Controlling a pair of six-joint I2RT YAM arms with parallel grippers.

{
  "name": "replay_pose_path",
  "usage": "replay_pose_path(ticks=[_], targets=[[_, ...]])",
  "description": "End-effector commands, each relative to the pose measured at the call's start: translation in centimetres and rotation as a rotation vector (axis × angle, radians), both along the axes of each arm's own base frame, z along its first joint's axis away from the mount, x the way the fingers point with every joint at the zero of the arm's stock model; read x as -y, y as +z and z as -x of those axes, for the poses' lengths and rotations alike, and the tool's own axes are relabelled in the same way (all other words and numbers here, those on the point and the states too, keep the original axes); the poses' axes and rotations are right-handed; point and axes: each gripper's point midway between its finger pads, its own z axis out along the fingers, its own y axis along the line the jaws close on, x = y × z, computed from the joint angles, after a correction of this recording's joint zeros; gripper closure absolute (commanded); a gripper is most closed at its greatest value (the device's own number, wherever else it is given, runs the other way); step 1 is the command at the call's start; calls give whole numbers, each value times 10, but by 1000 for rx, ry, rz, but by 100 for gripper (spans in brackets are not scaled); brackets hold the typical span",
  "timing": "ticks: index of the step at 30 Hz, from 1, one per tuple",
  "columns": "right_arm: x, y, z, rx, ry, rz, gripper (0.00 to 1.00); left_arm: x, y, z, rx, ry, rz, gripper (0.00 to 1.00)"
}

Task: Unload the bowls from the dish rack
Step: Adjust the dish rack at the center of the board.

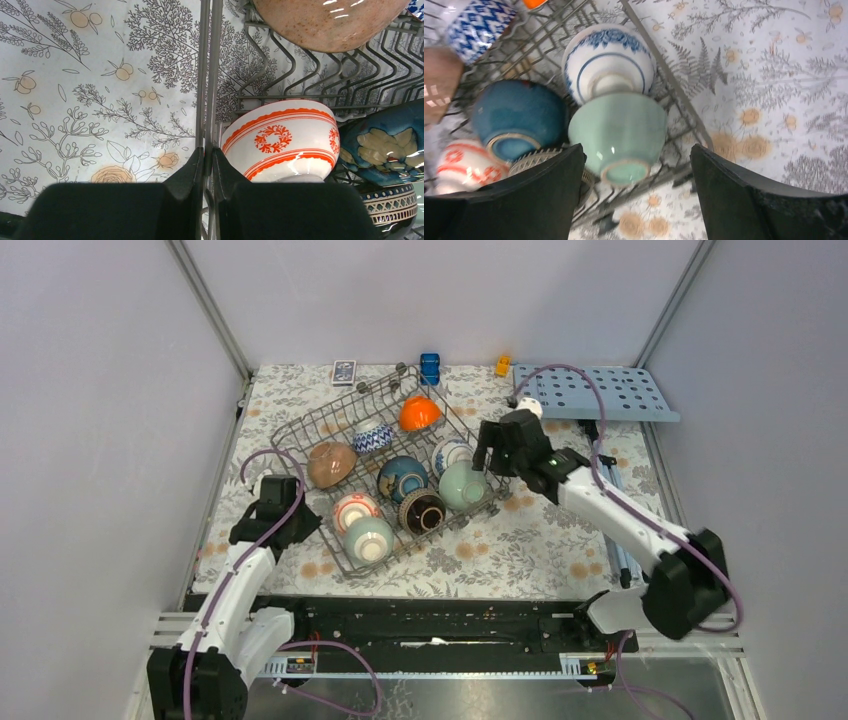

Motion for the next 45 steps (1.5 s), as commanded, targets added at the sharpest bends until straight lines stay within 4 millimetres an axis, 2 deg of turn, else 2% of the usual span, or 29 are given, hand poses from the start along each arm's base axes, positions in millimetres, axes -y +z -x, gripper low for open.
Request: replay_pose_path(ticks=[1, 4, 6, 12, 14, 18, 23, 30, 35, 38, 42, 45], targets=[[-3, 17, 51, -26, 16, -157, 17, 33, 33, -29, 172, -44, 176, 100], [-9, 6, 80, -64, 17, -228, 20, 38, 35, -31, 199, -58, 202, 100], [-19, 4, 92, -72, 22, -279, 22, 45, 36, -30, 227, -70, 246, 100], [-48, -2, 105, -99, 34, -334, 23, 61, 38, -26, 261, -83, 321, 100], [-52, -10, 104, -116, 13, -349, 23, 66, 39, -23, 262, -100, 329, 100], [-44, -23, 94, -95, -90, -360, 26, 73, 40, -18, 270, -111, 346, 100], [-46, -39, 81, -103, -152, -336, 33, 77, 32, -11, 252, -114, 361, 100], [-42, -55, 67, -97, -207, -264, 44, 83, 24, -3, 238, -132, 373, 100], [-37, -63, 64, -96, -199, -184, 57, 88, 21, 2, 238, -158, 372, 100], [-33, -69, 62, -102, -186, -144, 62, 84, 23, 2, 240, -157, 341, 90], [-24, -75, 59, -117, -180, -102, 65, 78, 32, 1, 240, -164, 291, 59], [-14, -73, 55, -108, -185, -90, 65, 74, 39, 0, 230, -170, 249, 45]])
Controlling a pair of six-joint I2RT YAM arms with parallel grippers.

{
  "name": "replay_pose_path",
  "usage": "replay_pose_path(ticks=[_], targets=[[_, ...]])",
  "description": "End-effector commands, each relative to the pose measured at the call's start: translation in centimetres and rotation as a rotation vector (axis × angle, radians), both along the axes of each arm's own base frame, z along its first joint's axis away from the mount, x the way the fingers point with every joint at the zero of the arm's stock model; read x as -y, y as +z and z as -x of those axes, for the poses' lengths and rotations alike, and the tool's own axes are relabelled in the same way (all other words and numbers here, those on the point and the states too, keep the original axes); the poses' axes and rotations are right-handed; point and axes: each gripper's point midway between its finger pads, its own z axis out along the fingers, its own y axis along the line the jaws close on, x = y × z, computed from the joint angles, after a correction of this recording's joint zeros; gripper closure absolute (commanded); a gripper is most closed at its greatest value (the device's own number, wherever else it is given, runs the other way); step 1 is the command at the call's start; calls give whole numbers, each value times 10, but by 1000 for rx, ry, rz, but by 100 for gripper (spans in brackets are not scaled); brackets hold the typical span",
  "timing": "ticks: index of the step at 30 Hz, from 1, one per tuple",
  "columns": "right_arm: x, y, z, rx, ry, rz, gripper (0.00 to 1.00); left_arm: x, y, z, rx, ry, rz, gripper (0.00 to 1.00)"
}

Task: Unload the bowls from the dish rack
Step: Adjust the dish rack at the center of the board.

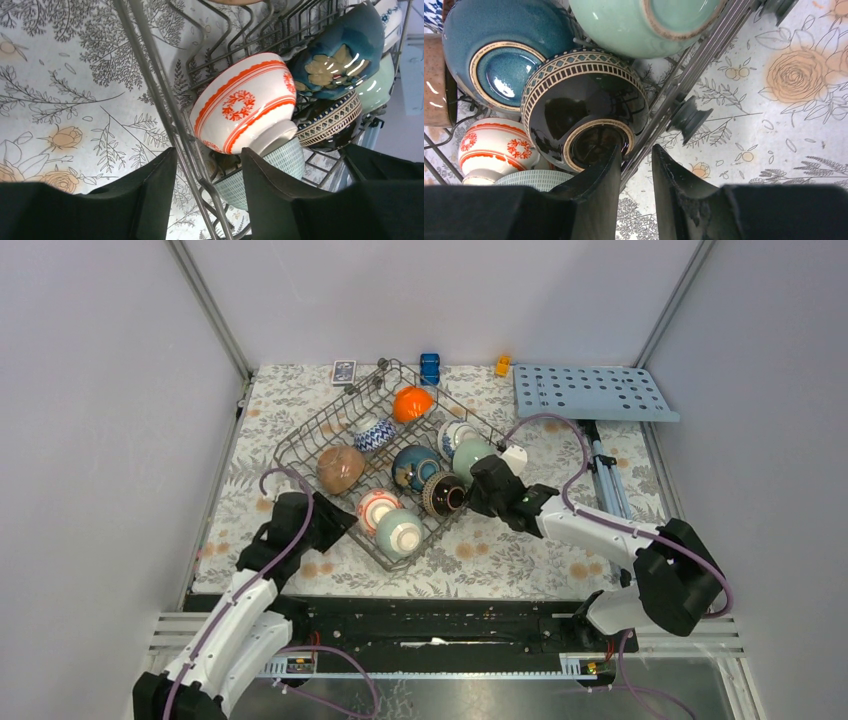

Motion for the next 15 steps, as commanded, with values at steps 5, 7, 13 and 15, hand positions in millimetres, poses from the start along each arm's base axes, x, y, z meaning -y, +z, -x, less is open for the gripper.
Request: replay_pose_path(ticks=[5, 7, 13, 15], targets=[[36, 1, -16, 14, 8, 124, 66, -12, 44, -14, 74, -8, -108, 33], [37, 1, -20, 3, 31, 132, 66, -21, 50, -16, 81, 16, -156, 28], [51, -5, -35, -27, 37, 169, 69, -51, 73, -32, 72, 116, -316, 12], [60, -4, -43, -23, 21, 175, 69, -61, 82, -43, 66, 151, -354, 12]])
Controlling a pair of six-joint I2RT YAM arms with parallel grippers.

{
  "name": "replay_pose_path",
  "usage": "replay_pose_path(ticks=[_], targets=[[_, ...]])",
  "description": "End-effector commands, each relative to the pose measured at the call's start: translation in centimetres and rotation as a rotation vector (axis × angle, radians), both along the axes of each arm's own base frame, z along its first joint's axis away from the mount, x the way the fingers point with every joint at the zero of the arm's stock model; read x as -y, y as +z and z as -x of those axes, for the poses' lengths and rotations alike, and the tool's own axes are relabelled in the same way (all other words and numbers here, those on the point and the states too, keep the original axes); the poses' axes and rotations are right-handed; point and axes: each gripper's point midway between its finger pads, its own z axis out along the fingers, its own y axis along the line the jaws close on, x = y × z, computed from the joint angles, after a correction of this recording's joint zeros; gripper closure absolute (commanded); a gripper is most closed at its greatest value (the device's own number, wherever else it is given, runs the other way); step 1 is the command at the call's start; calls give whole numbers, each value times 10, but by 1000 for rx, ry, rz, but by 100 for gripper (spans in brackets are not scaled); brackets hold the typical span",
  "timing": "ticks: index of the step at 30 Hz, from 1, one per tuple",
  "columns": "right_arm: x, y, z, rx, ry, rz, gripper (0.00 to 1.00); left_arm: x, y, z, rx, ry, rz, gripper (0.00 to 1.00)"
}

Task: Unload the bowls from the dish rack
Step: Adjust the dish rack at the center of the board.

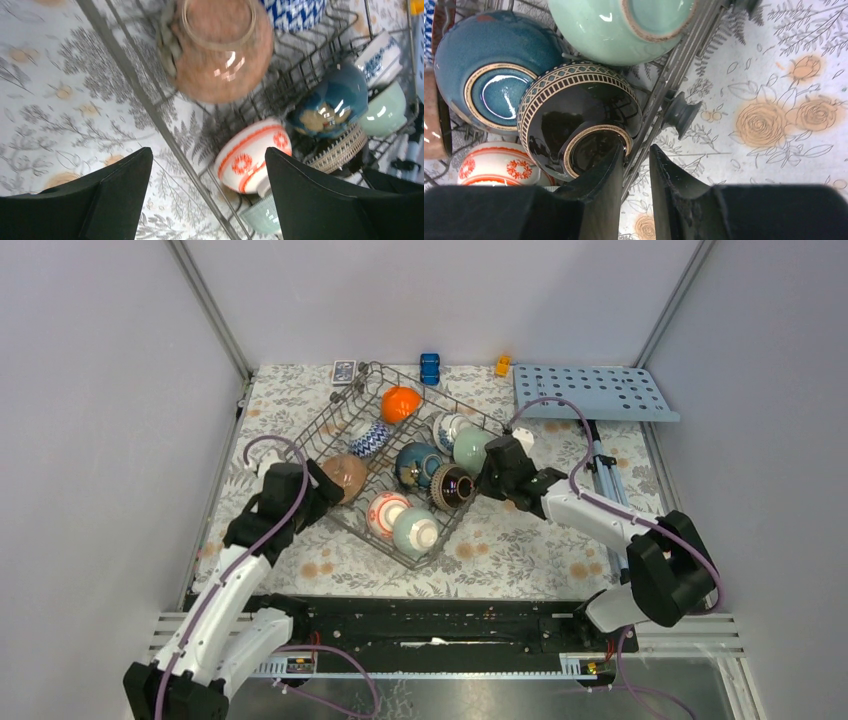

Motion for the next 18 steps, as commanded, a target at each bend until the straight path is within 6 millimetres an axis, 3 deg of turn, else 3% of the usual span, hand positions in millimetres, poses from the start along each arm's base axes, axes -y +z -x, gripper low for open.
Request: replay_pose_path(ticks=[1, 6, 11, 14, 16, 18], targets=[[40, -6, -15, -19, -35, 123, 69, -33, 27, -25, 25, 106, -141, 12], [36, -1, -33, -37, 9, 108, 69, -73, 32, -49, -38, 208, -211, 12], [27, -3, -41, -50, 47, 112, 65, -118, 20, -61, -123, 319, -264, 14], [23, 3, -39, -49, 73, 98, 54, -134, 8, -68, -159, 363, -289, 15], [23, 14, -37, -26, 84, 86, 39, -140, -1, -71, -182, 374, -278, 16], [24, 29, -35, -2, 92, 79, 31, -140, -8, -75, -193, 372, -258, 18]])
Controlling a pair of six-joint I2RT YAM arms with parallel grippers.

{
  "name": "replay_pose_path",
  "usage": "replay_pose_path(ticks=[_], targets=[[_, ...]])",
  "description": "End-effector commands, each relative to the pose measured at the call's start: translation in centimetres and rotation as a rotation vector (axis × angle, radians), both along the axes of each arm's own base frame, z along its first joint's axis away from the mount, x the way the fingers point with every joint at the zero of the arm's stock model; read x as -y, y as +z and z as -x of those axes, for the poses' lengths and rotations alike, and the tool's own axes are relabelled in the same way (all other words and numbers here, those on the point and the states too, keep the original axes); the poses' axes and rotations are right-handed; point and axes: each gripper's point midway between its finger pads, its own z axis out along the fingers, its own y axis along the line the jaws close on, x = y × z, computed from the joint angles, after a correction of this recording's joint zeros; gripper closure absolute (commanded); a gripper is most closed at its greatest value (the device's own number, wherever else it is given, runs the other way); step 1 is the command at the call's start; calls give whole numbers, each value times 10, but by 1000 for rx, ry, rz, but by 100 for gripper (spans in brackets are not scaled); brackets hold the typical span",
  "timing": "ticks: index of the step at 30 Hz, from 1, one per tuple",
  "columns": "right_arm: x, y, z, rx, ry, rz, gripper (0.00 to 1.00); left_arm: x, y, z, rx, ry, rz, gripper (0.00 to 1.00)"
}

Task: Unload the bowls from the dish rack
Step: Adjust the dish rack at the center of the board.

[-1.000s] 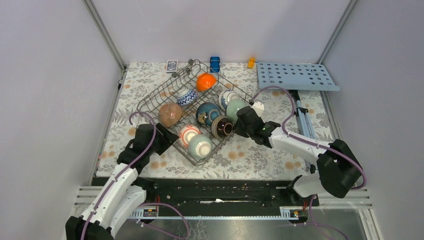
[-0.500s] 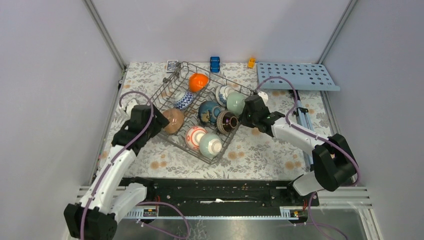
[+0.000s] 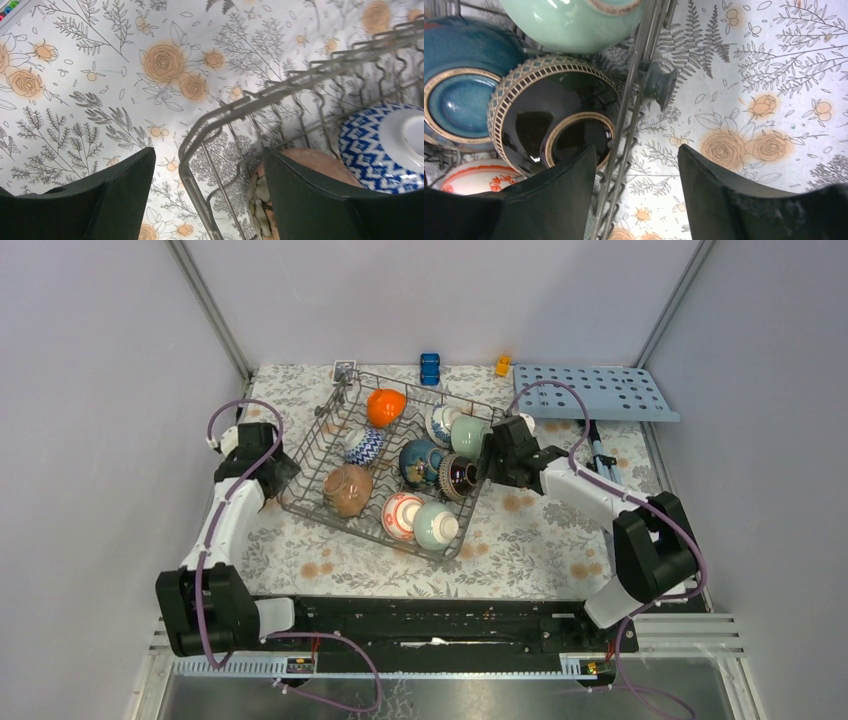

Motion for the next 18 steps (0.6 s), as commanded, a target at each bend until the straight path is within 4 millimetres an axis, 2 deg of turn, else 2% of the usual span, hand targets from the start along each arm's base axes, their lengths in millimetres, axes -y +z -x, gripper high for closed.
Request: replay_pose_path(ticks=[1, 5, 7, 11, 14, 18], targets=[[1, 42, 3, 62, 42, -15, 29, -11, 6, -18, 43, 11, -10, 19], [4, 63, 17, 88, 55, -53, 27, -2, -12, -15, 37, -6, 36, 26], [4, 67, 28, 96, 59, -93, 28, 4, -22, -12, 27, -19, 63, 31], [1, 65, 49, 102, 65, -186, 32, 10, -43, 0, -8, -43, 87, 41], [-2, 60, 62, 93, 67, -247, 36, 20, -58, 10, -27, -70, 130, 55], [-4, 53, 69, 63, 76, -263, 37, 38, -64, 18, -7, -115, 208, 68]])
